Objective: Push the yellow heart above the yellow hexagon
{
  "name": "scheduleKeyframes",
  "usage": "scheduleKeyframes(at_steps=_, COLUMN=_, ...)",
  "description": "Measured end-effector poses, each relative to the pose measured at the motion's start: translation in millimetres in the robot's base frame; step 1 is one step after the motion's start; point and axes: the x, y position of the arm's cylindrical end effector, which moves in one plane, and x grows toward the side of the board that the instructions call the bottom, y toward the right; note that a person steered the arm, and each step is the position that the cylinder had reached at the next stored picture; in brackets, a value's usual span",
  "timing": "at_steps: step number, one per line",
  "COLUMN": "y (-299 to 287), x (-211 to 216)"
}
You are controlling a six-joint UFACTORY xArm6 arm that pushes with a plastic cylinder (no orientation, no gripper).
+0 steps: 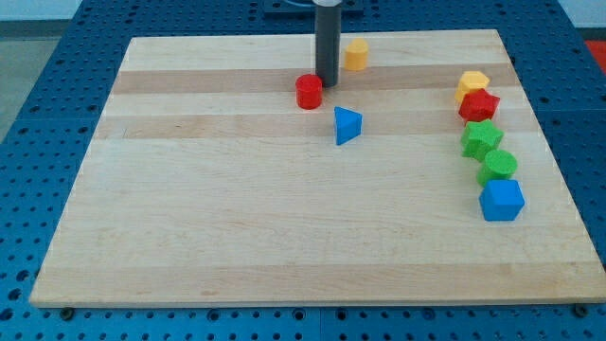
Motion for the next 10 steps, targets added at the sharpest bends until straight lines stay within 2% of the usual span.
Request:
scheduleKeyframes(at_steps=1, y=0, x=-64)
scheduleKeyframes(at_steps=3, y=9, x=-61)
scheduleKeyframes(at_steps=6, y=199, x=-61)
scheduleKeyframes(at_steps=7, y=204, x=-62)
scheduleKeyframes(at_steps=8, y=175, x=-75)
scheduleKeyframes(at_steps=10, y=74, x=-76)
